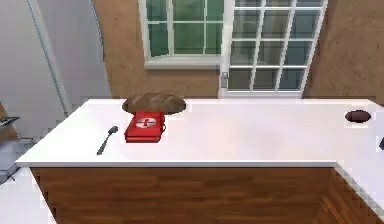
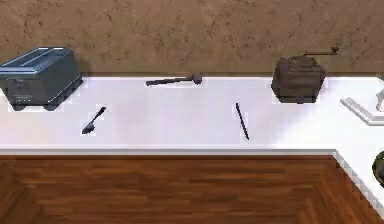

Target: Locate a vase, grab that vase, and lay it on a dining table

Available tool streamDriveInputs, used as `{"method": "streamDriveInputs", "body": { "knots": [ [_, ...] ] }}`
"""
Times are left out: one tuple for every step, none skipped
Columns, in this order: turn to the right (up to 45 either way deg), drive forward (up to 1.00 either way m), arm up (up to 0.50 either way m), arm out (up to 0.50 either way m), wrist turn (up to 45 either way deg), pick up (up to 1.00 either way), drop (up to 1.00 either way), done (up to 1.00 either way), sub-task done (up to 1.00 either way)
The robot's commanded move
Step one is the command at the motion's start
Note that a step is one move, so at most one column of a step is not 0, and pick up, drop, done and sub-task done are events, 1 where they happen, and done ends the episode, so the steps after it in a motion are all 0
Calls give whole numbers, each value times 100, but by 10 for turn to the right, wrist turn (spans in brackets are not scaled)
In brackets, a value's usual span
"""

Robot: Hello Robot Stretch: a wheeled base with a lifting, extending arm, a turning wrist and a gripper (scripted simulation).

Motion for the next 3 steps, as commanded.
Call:
{"method": "streamDriveInputs", "body": {
  "knots": [
    [-450,0,0,0,0,0,0,0,0],
    [-390,0,0,0,0,0,0,0,0],
    [0,100,0,0,0,0,0,0,0]
  ]
}}
